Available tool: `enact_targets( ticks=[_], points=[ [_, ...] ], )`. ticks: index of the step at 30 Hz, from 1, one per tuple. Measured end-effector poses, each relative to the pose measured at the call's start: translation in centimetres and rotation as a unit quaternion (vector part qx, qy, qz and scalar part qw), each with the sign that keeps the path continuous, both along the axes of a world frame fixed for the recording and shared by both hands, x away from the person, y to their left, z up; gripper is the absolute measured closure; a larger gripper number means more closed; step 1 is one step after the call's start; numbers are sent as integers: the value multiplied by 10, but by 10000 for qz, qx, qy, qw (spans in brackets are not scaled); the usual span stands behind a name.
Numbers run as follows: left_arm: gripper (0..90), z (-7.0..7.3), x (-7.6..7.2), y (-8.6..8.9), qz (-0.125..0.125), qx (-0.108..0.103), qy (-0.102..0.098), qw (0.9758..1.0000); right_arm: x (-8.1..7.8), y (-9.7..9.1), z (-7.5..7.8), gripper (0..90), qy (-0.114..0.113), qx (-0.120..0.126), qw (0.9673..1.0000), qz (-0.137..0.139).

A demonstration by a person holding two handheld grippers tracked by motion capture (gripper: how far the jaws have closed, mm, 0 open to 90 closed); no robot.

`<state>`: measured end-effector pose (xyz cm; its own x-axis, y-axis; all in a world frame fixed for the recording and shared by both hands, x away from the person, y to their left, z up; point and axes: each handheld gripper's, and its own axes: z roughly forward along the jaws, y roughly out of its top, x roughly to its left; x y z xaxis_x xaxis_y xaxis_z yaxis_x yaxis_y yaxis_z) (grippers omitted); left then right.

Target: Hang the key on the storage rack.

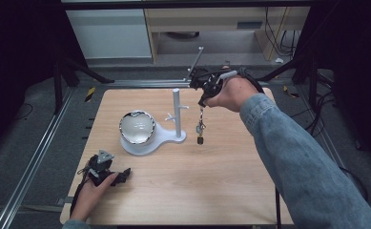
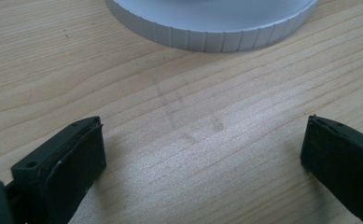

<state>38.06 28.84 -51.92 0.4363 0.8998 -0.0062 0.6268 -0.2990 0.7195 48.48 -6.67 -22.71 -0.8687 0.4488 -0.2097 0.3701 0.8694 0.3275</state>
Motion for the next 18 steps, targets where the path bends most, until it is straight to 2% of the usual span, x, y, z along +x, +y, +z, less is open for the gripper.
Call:
enact_targets(
  ticks=[8,14,18],
  points=[
    [0,0,0,0,1,0,0,10000,2,10,6,889,-46,0,10000,70],
    [0,0,0,0,0,-1,0,10000,6,24,13,889,-96,-10,9999,139],
    [0,0,0,0,1,-2,0,10000,9,30,12,889,-99,-28,9998,143]
  ],
)
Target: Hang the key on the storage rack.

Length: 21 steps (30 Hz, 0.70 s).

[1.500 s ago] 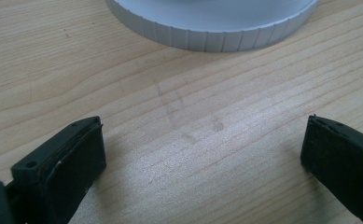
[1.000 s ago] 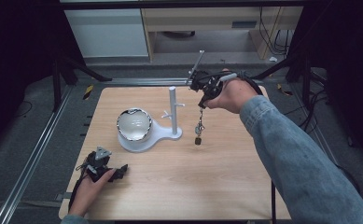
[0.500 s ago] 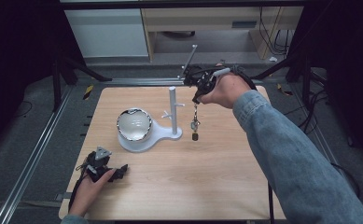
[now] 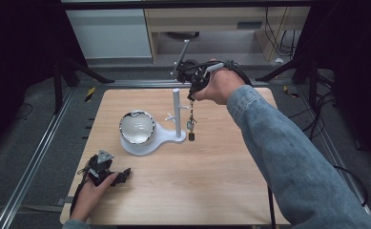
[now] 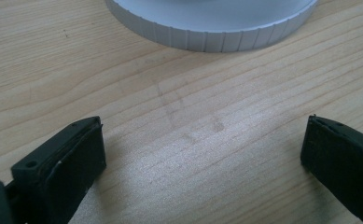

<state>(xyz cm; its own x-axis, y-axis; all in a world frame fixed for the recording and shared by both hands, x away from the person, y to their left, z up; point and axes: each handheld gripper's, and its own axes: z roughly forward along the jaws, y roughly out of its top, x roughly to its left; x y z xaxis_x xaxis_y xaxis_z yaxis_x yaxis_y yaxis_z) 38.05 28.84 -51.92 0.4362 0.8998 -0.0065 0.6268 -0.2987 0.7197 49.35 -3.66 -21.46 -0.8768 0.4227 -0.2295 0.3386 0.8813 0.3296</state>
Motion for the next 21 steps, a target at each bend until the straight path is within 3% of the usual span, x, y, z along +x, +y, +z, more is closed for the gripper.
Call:
enact_targets(
  ticks=[21],
  points=[
    [0,0,0,0,-9,3,1,10000,15,21,-16,888,119,37,9999,32]
  ],
)
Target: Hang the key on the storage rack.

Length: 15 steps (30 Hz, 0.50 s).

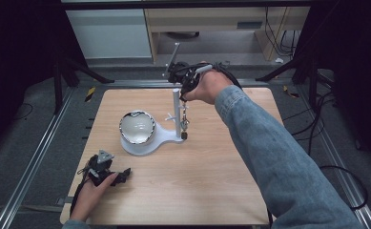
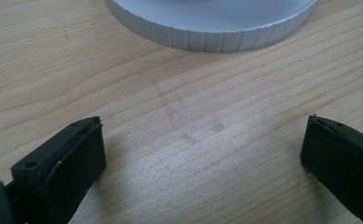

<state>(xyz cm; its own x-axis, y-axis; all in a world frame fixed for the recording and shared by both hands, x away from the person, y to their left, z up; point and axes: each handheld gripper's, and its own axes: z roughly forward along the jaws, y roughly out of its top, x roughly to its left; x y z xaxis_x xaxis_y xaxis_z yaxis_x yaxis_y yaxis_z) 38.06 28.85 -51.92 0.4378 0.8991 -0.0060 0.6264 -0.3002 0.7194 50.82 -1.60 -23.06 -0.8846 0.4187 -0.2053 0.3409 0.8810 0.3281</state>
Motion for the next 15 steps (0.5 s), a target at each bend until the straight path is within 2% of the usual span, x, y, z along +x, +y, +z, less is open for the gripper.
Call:
enact_targets(
  ticks=[10,15],
  points=[
    [0,0,0,0,-1,-1,-2,10000,1,0,-9,887,57,78,10000,14],
    [0,0,0,0,-3,-2,0,10000,1,-1,-12,884,171,97,9998,6]
  ],
)
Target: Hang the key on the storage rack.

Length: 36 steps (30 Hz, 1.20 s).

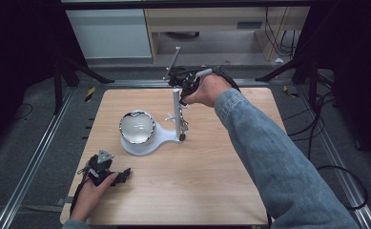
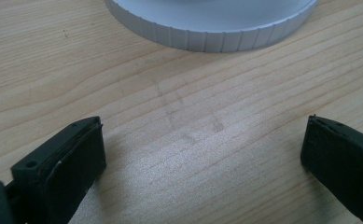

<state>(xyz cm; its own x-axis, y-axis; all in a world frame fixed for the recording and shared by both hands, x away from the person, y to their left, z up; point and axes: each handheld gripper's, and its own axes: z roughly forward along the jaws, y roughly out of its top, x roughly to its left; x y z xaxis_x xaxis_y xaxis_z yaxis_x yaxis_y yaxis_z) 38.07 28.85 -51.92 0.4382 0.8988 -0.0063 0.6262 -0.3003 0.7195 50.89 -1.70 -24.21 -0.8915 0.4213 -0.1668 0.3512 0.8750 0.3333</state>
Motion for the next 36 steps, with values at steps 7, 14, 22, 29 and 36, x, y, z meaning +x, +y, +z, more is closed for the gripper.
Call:
enact_targets(
  ticks=[7,14,22,29,36],
  points=[
    [0,0,0,0,-6,3,1,10000,-1,-7,0,842,-18,61,10000,-49],
    [0,0,0,0,-6,1,2,10000,-2,-15,1,771,-98,118,9997,-184],
    [0,0,0,0,-8,1,1,10000,0,-28,4,642,-240,209,9988,-383],
    [0,0,0,0,-6,1,1,10000,1,-40,3,515,-319,316,9972,-590],
    [0,0,0,0,-7,1,0,10000,2,-48,0,454,-344,364,9963,-697]
  ],
)
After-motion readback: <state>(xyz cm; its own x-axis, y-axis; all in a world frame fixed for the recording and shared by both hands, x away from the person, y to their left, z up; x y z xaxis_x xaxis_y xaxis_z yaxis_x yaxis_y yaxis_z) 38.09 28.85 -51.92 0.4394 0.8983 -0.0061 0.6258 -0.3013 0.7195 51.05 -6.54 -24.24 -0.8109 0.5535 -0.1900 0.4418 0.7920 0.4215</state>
